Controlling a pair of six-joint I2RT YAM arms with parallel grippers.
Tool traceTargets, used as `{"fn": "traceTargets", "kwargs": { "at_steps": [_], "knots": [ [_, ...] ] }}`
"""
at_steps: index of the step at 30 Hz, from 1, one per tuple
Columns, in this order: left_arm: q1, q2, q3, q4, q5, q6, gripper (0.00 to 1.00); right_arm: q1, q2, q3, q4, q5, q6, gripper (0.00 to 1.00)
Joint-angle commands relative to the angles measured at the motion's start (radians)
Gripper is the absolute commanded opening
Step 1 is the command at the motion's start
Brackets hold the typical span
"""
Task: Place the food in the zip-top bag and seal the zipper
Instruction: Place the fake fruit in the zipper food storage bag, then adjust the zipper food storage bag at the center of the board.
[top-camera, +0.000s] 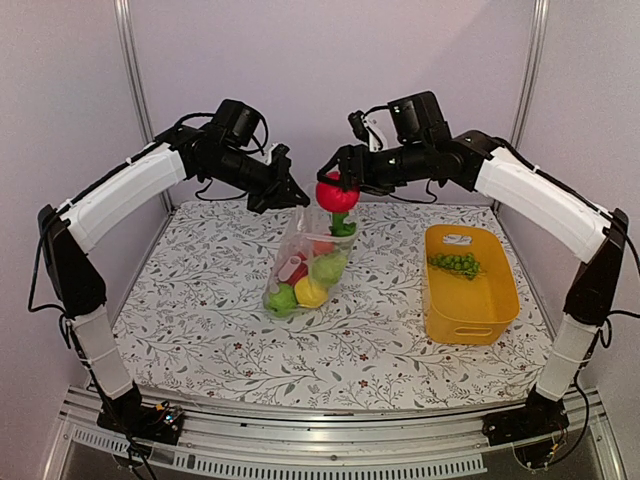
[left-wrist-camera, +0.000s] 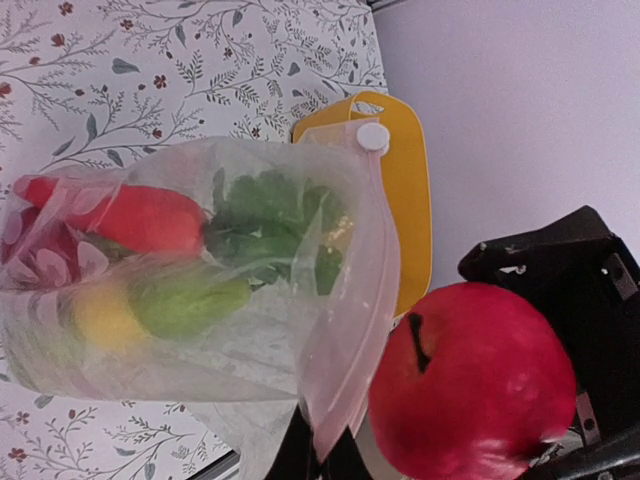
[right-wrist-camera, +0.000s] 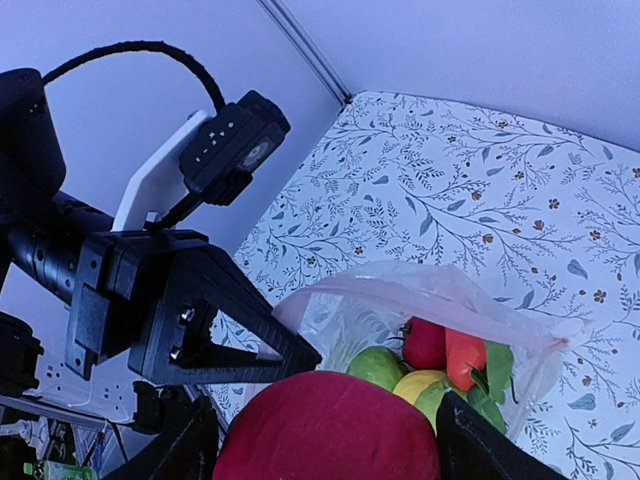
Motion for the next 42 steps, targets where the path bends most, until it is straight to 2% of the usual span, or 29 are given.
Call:
{"fn": "traceTargets", "kwargs": {
  "at_steps": [1, 4, 7, 17, 21, 23, 25, 27, 31, 36, 42],
  "knots": [
    [0.010, -0.019, 0.013, -0.006, -0.002, 0.001, 0.00, 0.027, 0.158, 0.183, -0.068, 0.020, -0.018, 0.80],
    [0.011, -0.029, 0.001, -0.007, -0.008, 0.003, 0.00, 0.025, 0.133, 0.170, -0.072, 0.060, -0.020, 0.89],
    [0.010, -0.035, -0.014, -0.006, -0.013, 0.002, 0.00, -0.004, 0.051, 0.081, -0.071, 0.095, -0.031, 0.91],
    [0.011, -0.043, -0.003, -0.001, -0.004, 0.005, 0.00, -0.139, -0.216, -0.233, -0.040, 0.183, -0.021, 0.89],
    [-0.017, -0.032, 0.065, 0.067, 0.071, 0.040, 0.00, -0.186, -0.268, -0.311, -0.033, 0.166, -0.001, 0.84],
    [-0.054, -0.004, 0.153, 0.090, 0.102, 0.072, 0.00, -0.187, -0.280, -0.312, -0.031, 0.114, -0.017, 0.82],
    [-0.085, 0.042, 0.276, 0.035, 0.074, 0.101, 0.00, -0.183, -0.280, -0.288, -0.026, -0.019, -0.033, 0.78],
    [-0.093, 0.079, 0.353, -0.028, 0.040, 0.094, 0.00, -0.156, -0.253, -0.232, -0.080, -0.072, -0.029, 0.77],
    [-0.092, 0.083, 0.283, -0.056, -0.002, 0.104, 0.00, -0.075, -0.180, -0.115, -0.229, -0.039, -0.045, 0.73],
    [-0.093, 0.074, 0.201, -0.064, -0.006, 0.116, 0.00, -0.068, -0.156, -0.142, -0.263, 0.033, -0.014, 0.58],
    [-0.093, 0.070, 0.165, -0.078, -0.015, 0.126, 0.00, -0.069, -0.088, -0.113, -0.341, 0.045, 0.014, 0.61]
  ]
}}
